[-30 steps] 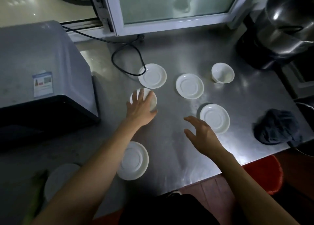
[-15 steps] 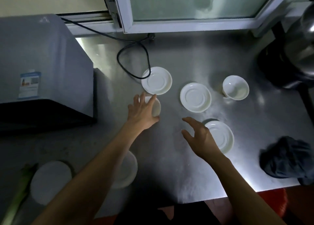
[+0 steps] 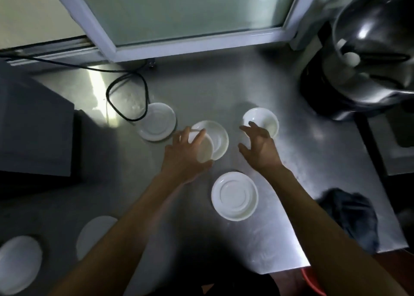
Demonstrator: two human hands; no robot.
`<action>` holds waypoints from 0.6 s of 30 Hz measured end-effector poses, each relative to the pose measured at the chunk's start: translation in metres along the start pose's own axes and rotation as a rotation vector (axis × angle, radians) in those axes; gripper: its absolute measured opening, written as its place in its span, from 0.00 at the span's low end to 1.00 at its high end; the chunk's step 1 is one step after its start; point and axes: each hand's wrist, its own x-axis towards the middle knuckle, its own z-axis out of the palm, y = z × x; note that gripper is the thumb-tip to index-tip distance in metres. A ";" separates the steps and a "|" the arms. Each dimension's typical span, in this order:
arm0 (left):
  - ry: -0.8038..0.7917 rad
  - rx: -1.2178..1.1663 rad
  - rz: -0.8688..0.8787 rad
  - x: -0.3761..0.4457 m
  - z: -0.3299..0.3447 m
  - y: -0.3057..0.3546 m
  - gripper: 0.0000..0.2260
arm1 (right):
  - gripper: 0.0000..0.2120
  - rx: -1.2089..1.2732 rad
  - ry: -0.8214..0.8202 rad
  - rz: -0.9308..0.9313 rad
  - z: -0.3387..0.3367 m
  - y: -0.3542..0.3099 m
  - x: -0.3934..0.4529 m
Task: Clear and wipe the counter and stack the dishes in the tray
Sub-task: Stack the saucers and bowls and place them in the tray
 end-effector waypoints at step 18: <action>-0.029 0.019 -0.074 0.027 0.007 0.056 0.42 | 0.41 -0.259 -0.077 0.104 0.007 0.034 0.064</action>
